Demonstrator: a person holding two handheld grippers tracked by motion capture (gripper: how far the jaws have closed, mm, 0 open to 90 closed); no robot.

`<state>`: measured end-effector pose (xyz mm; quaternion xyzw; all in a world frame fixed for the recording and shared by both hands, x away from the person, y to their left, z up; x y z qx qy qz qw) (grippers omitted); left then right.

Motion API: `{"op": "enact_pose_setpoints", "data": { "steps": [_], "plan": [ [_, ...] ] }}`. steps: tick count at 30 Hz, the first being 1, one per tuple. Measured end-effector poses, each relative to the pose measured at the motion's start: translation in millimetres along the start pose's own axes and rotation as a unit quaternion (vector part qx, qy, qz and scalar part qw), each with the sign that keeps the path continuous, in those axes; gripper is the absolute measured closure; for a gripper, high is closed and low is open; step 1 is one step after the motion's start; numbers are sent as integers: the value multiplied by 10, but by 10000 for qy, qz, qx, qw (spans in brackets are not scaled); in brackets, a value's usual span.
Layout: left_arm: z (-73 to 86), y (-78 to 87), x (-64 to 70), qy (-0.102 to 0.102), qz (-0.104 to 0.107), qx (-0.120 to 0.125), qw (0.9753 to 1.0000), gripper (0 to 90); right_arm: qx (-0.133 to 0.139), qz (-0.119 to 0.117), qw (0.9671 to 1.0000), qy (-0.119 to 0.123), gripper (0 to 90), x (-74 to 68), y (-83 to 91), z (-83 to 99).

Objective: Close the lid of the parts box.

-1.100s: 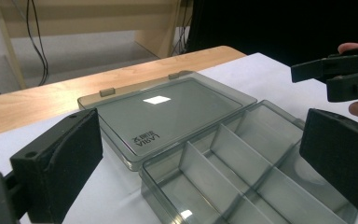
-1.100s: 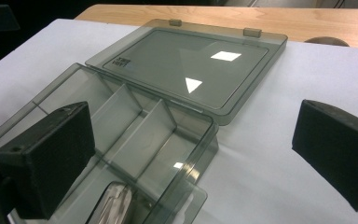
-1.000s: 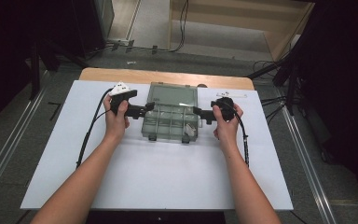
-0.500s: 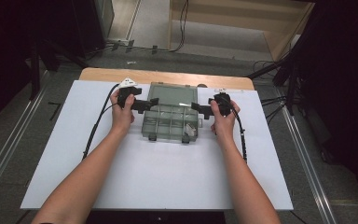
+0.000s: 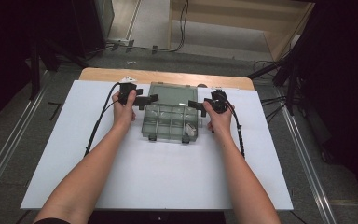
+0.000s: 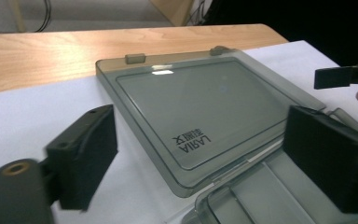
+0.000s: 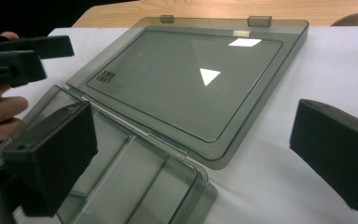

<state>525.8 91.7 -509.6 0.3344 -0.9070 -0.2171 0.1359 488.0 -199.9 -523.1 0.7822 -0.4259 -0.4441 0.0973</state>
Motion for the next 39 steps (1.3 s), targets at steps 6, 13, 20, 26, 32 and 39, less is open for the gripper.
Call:
{"op": "enact_pose_setpoints", "data": {
  "steps": [6, 13, 20, 26, 32, 39],
  "plan": [
    [11, -85, 26, 79, 35, -187, 9998, 153, -116, 3, 9998, -157, 46, 11, -70, -11],
    [62, -177, 63, 199, -21, -514, 9985, 228, -243, 91, 9995, -195, 121, 4, -161, 28],
    [95, -206, 44, 382, -31, -586, 9975, 248, -280, 80, 9989, -377, 157, 30, -213, 53],
    [121, -224, 21, 648, -2, -605, 9961, 273, -365, -127, 9967, -707, 151, 78, -240, 63],
    [132, -236, 9, 917, 134, -601, 9939, 334, -318, -176, 9970, -689, 199, 71, -242, 61],
    [123, -203, -26, 849, 60, -595, 9946, 481, -110, 76, 9985, -529, 436, 104, -196, 45]
  ]
}}
Point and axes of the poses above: each handheld gripper's, and its own axes: y roughly backward along the jaws, z roughly out of its underside, x roughly to its right, the point moved 4 cm from there along -y, roughly forward along the jaws, and after that the axes turned 14 degrees about -y, right-handed, at the moved point
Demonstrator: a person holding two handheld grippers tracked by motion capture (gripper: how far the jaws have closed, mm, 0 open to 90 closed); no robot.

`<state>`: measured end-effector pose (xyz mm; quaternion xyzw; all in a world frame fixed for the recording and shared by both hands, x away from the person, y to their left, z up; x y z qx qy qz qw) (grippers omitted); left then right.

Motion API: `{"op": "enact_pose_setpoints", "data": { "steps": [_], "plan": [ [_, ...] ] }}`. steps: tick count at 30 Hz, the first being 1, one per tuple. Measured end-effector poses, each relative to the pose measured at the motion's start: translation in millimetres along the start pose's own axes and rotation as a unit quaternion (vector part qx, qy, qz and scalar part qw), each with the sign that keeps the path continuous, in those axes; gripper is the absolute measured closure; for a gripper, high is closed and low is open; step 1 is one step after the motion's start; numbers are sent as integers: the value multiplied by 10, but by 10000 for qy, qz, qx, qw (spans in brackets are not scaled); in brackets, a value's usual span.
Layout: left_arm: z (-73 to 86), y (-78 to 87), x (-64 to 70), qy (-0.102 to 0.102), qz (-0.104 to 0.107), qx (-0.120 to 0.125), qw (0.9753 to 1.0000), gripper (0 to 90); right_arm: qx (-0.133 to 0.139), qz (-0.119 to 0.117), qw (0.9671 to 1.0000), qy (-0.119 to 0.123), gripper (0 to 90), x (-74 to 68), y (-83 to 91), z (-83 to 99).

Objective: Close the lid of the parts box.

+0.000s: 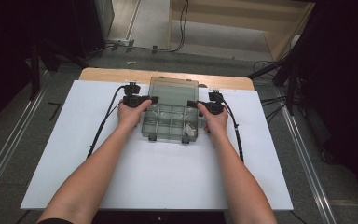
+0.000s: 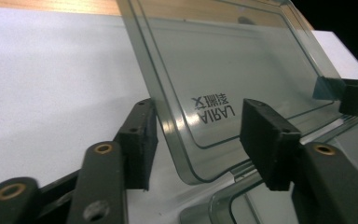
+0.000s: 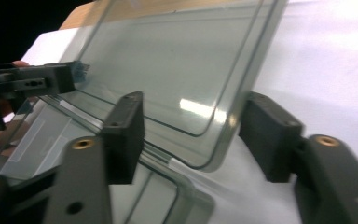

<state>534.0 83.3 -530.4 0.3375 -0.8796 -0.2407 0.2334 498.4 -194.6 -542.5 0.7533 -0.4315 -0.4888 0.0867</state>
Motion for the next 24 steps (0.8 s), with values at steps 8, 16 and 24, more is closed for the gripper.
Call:
{"op": "enact_pose_setpoints", "data": {
  "steps": [8, 16, 24],
  "plan": [
    [-47, 110, -34, -147, 43, 221, 9996, 640, 117, 159, 9996, 217, 614, 10, 80, -24],
    [-68, 196, -14, -506, -4, 406, 9979, 731, 318, 77, 9987, 393, 746, -24, 193, -49],
    [-40, 232, -3, -778, -41, 478, 9958, 748, 472, 292, 9942, 920, 781, -64, 245, -12]
  ]
}}
Point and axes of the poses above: each handheld gripper's, and its own axes: y roughly backward along the jaws, z roughly out of its underside, x roughly to its right, the point moved 4 cm from there along -y, roughly forward along the jaws, and after that the axes turned 14 degrees about -y, right-handed, at the moved point
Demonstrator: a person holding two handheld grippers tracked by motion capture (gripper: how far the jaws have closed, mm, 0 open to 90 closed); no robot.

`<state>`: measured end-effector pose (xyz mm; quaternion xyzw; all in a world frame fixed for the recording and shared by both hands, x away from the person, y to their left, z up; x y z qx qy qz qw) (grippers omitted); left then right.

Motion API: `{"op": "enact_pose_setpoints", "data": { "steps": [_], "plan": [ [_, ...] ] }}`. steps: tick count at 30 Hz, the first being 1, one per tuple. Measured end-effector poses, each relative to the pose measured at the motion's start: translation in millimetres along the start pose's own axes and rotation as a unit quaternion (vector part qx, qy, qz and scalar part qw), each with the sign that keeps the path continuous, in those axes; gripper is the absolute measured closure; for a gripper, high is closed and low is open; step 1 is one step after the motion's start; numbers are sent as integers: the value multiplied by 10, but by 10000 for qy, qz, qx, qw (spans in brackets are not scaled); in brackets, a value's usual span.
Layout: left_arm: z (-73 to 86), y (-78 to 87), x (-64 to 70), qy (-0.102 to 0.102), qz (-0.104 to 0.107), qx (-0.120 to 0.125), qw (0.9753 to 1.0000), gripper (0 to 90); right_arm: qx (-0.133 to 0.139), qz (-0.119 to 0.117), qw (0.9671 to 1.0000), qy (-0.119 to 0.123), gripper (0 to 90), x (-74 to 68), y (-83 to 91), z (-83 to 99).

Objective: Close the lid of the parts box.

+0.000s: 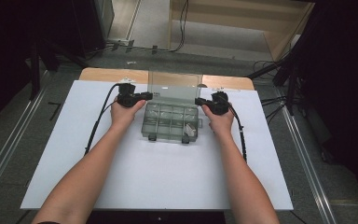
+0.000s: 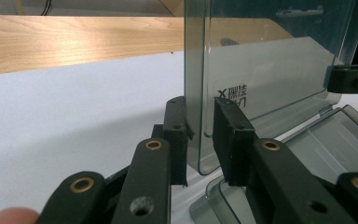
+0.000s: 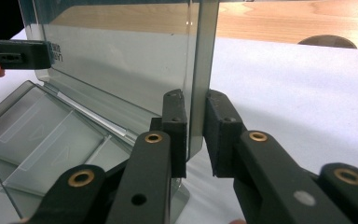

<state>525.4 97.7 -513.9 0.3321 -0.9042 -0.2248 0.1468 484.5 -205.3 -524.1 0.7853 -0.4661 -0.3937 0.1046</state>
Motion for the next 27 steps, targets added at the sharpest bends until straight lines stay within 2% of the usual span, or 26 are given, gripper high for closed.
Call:
{"op": "enact_pose_setpoints", "data": {
  "steps": [1, 4, 6, 9, 13, 15, 16, 18, 21, 23, 25, 27],
  "plan": [
    [-1, 8, -1, -25, 17, -11, 10000, 751, 10, 16, 10000, 28, 815, 3, 6, 4],
    [1, 23, -2, -87, 28, -37, 10000, 758, 75, 117, 9999, 72, 815, -3, 11, 14],
    [7, 34, -9, -68, 81, -47, 9999, 763, 105, 180, 9997, 139, 816, -19, 11, 19],
    [2, 48, -5, -66, 47, -77, 9999, 764, 114, 229, 9993, 255, 818, -32, 15, 22],
    [-35, 66, -5, -153, -139, -76, 9998, 760, 136, 277, 9987, 403, 819, -40, 25, 27],
    [-66, 91, -37, -98, -244, -30, 9996, 748, 165, 290, 9984, 460, 819, -42, 27, 30],
    [-77, 93, -44, -79, -212, -65, 9997, 739, 171, 291, 9982, 487, 819, -41, 27, 31],
    [-108, 93, -37, -184, -300, -36, 9994, 740, 191, 293, 9981, 506, 819, -41, 25, 35],
    [-215, 135, -28, 17, -326, 251, 9992, 746, 255, 302, 9976, 577, 819, -46, 23, 41],
    [-260, 119, -15, -20, -313, 169, 9994, 773, 269, 299, 9973, 618, 818, -50, 26, 46],
    [-266, 103, 0, -111, -432, 121, 9989, 804, 277, 323, 9970, 648, 818, -51, 27, 50],
    [-259, 110, -9, -78, -418, 130, 9990, 822, 276, 338, 9970, 644, 817, -53, 26, 51]
  ]
}}
Point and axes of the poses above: each handheld gripper's, and its own axes: y roughly backward along the jaws, z roughly out of its underside, x roughly to its right, the point moved 4 cm from there along -y, roughly forward along the jaws, and after that the axes turned 14 degrees about -y, right-handed, at the moved point
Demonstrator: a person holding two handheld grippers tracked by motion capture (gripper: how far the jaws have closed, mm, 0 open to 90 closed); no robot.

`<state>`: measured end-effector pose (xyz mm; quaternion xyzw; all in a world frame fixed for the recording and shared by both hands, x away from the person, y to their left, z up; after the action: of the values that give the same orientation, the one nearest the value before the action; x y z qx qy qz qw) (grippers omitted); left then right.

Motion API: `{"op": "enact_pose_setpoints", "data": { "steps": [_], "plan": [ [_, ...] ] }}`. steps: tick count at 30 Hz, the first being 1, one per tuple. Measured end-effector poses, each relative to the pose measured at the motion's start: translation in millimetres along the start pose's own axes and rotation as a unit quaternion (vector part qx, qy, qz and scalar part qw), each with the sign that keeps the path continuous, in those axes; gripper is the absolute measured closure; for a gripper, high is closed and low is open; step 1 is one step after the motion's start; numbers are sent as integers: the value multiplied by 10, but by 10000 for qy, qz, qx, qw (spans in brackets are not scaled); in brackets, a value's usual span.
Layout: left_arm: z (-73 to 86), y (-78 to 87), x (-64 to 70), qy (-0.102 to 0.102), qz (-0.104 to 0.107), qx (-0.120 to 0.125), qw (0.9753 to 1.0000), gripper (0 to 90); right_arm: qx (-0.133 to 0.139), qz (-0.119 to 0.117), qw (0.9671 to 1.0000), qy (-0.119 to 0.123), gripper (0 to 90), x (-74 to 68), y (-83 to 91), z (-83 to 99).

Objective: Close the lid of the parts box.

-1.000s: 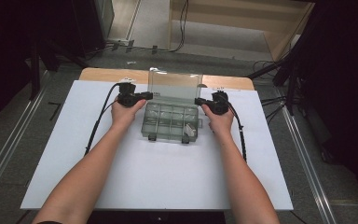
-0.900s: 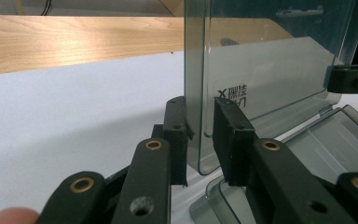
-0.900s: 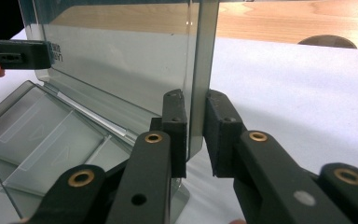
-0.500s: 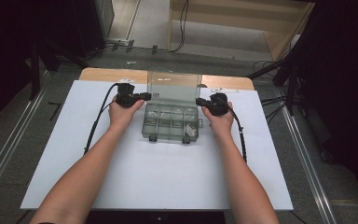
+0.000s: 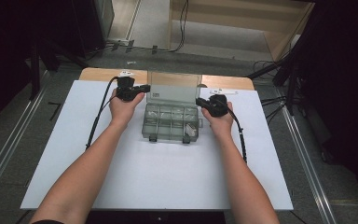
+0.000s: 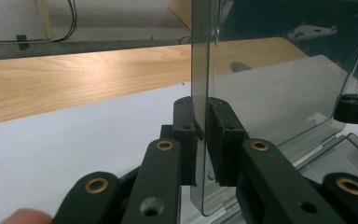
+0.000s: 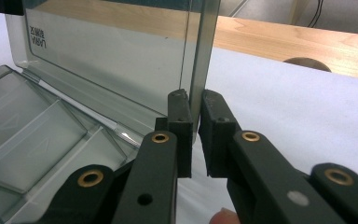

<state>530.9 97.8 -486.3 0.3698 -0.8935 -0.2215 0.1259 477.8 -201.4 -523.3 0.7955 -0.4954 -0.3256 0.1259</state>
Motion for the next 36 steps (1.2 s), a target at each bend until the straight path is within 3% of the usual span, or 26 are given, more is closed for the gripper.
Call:
{"op": "enact_pose_setpoints", "data": {
  "steps": [8, 13, 19, 25, 32, 36],
  "plan": [
    [7, 31, 38, -241, -93, 108, 9996, 842, -101, -66, 9996, -238, 778, 17, -7, -24],
    [15, 38, 56, -296, -115, 179, 9993, 844, 174, -191, 9989, -403, 704, 3, 55, -189],
    [31, 52, 69, -348, -141, 256, 9990, 844, 376, -143, 9980, -494, 725, -53, 108, -407],
    [44, 56, 81, -363, -146, 312, 9987, 844, 488, -165, 9955, -797, 788, -44, 107, -466],
    [58, 60, 81, -354, -159, 344, 9987, 841, 455, -31, 9974, -554, 826, -79, 120, -454],
    [52, 75, 79, -269, -54, 332, 9991, 818, 477, -8, 9977, -471, 827, -86, 132, -450]
  ]
}}
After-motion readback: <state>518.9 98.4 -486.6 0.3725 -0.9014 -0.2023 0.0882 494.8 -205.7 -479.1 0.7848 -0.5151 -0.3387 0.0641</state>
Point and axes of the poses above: each handheld gripper's, and its own axes: y roughly backward along the jaws, z roughly out of its underside, x roughly to its right, the point moved 4 cm from there along -y, roughly forward along the jaws, and after that the axes turned 14 degrees about -y, right-handed, at the moved point
